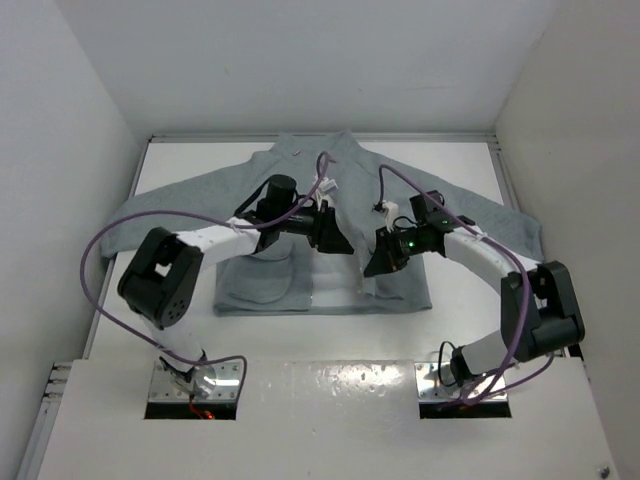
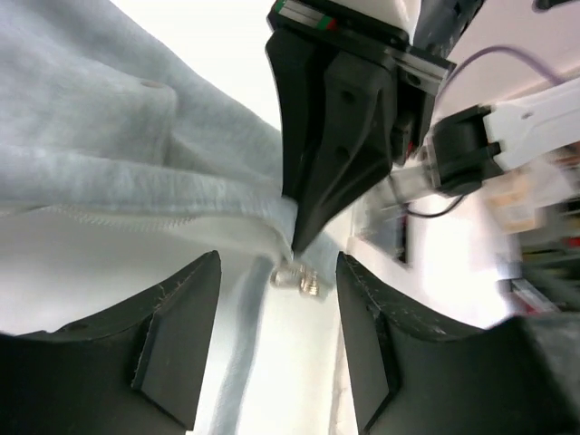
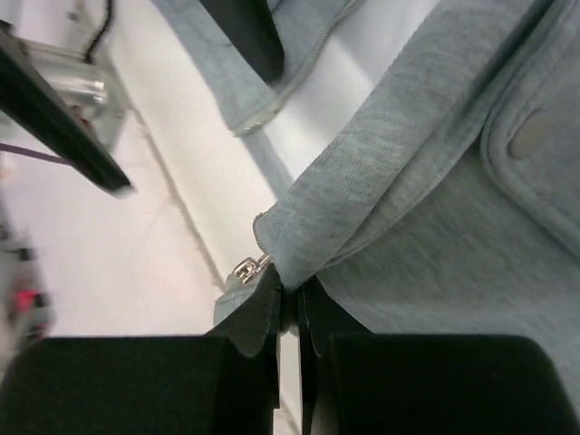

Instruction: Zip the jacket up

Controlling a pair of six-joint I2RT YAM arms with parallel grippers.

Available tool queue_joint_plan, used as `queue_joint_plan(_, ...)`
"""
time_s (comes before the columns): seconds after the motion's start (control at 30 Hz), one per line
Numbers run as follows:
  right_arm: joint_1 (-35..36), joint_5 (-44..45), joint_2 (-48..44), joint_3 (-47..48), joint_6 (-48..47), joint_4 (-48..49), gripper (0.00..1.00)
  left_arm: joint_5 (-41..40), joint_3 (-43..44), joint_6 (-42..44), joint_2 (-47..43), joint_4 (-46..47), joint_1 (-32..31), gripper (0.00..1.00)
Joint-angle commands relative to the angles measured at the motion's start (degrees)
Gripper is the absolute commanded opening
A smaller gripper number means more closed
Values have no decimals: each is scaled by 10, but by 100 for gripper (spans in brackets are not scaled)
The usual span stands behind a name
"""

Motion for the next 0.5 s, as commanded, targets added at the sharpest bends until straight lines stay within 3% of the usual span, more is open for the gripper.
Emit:
queue_joint_plan(0.0,18,66,-57,1,-79,46,0,-43,23,156,-81,-132,7,59)
queue_joint_plan(0.1,60,132,-84,-42,-99,172,0,-156,12,210,-134,-226,7,58)
queue_joint_plan(0.23,58,221,-69,-96,-62,367,0,-320,-66,242,-233,-262,7,54)
queue_joint_plan(0.33,87,311,-78,-142,-135,515,0,-428,-147,248,-298,-262,-11,53)
queue_joint_plan(0.47,115,342,-81,-171,-176,578,0,-460,-212,253,-353,-257,-34,53)
